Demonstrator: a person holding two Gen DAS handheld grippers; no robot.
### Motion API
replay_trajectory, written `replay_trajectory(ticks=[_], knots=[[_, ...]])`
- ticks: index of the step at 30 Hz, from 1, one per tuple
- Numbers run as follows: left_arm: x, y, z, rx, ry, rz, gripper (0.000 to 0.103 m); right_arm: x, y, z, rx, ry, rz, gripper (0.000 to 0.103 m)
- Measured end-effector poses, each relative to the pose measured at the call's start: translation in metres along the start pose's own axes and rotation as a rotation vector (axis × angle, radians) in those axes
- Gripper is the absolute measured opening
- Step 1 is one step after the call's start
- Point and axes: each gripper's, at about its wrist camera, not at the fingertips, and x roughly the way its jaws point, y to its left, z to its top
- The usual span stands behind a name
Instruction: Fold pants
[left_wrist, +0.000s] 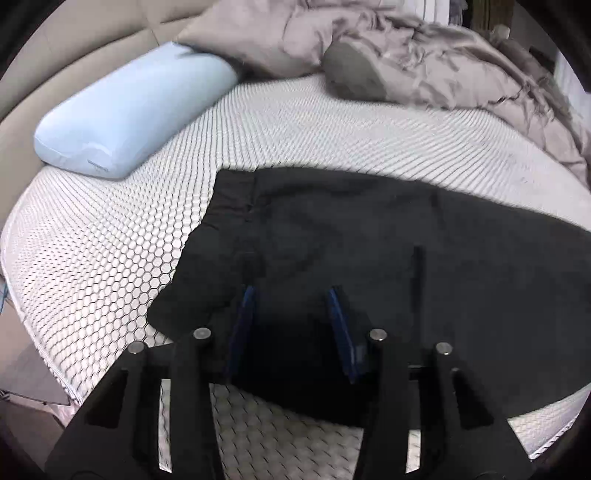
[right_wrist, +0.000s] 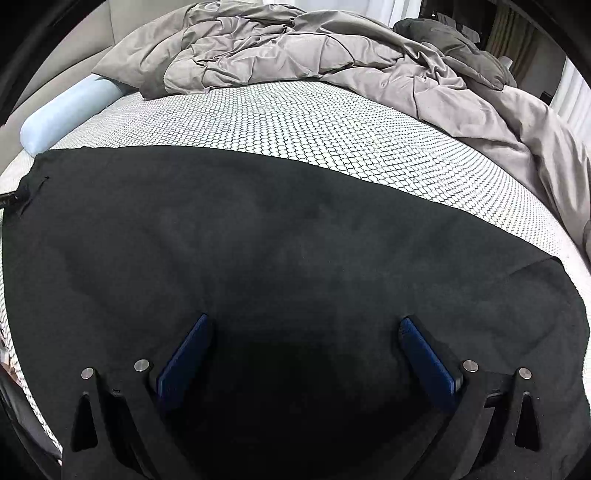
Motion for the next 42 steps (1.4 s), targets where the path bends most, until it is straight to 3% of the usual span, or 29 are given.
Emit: replay_trajectory(ticks=[2, 4, 7, 8, 9, 11, 12, 14, 15, 19, 24, 26, 30, 32, 34, 36, 39, 41, 42], knots=[[-0.018, -0.016, 0.0, 0.011, -0.043, -0.062, 0.041, -0.005, 0.006, -0.001, -0.009, -0.011, 0.001, 0.102], [-0.027, -0.055, -0.002, 0.045, -0.053, -0.163, 0.047, -0.009, 0.014, 0.001, -0.022, -0.025, 0.023, 0.102], [-0.016, -0.118, -0.006, 0.138, 0.009, -0.257, 0.052, -0.016, 0.032, 0.007, -0.028, -0.059, 0.064, 0.102], [-0.007, -0.15, -0.01, 0.221, 0.051, -0.289, 0.052, -0.016, 0.036, 0.008, -0.024, -0.063, 0.077, 0.102], [0.0, -0.171, -0.012, 0.278, 0.061, -0.292, 0.052, -0.016, 0.042, 0.01, -0.024, -0.063, 0.099, 0.102], [0.011, -0.201, -0.021, 0.407, 0.032, -0.193, 0.053, -0.013, 0.059, 0.011, -0.046, -0.057, 0.135, 0.102], [0.015, -0.203, -0.022, 0.424, 0.014, -0.177, 0.058, -0.009, 0.067, 0.011, -0.069, -0.043, 0.128, 0.102], [0.021, -0.187, -0.019, 0.356, 0.037, -0.219, 0.067, -0.002, 0.078, 0.007, -0.129, -0.016, 0.069, 0.102], [0.022, -0.174, -0.02, 0.324, 0.044, -0.219, 0.067, 0.0, 0.078, 0.005, -0.156, -0.009, 0.022, 0.102], [0.014, -0.132, -0.03, 0.271, 0.027, -0.151, 0.068, 0.0, 0.048, -0.001, -0.127, 0.015, -0.068, 0.102], [-0.022, -0.125, -0.039, 0.22, -0.021, -0.204, 0.067, -0.006, 0.015, -0.006, -0.017, 0.019, -0.072, 0.102], [-0.036, -0.145, -0.044, 0.249, -0.041, -0.269, 0.068, -0.016, 0.023, -0.007, -0.023, 0.001, -0.048, 0.102], [-0.038, -0.202, -0.071, 0.391, 0.047, -0.424, 0.069, -0.024, 0.069, -0.004, -0.086, -0.023, 0.113, 0.103], [-0.037, -0.214, -0.089, 0.502, 0.044, -0.38, 0.07, -0.02, 0.092, -0.011, -0.189, -0.01, 0.1, 0.102], [-0.04, -0.198, -0.097, 0.513, 0.024, -0.383, 0.074, -0.02, 0.096, -0.017, -0.26, -0.028, 0.031, 0.102], [-0.037, -0.165, -0.093, 0.443, 0.03, -0.373, 0.084, -0.025, 0.074, -0.023, -0.226, -0.027, 0.023, 0.102], [-0.019, -0.111, -0.084, 0.34, 0.054, -0.315, 0.085, -0.026, 0.015, -0.041, -0.092, -0.018, -0.011, 0.102], [-0.013, -0.082, -0.083, 0.304, 0.08, -0.36, 0.084, -0.025, -0.03, -0.058, 0.037, -0.007, 0.008, 0.102], [-0.013, -0.069, -0.081, 0.297, 0.084, -0.387, 0.084, -0.025, -0.048, -0.065, 0.075, -0.003, -0.035, 0.102]])
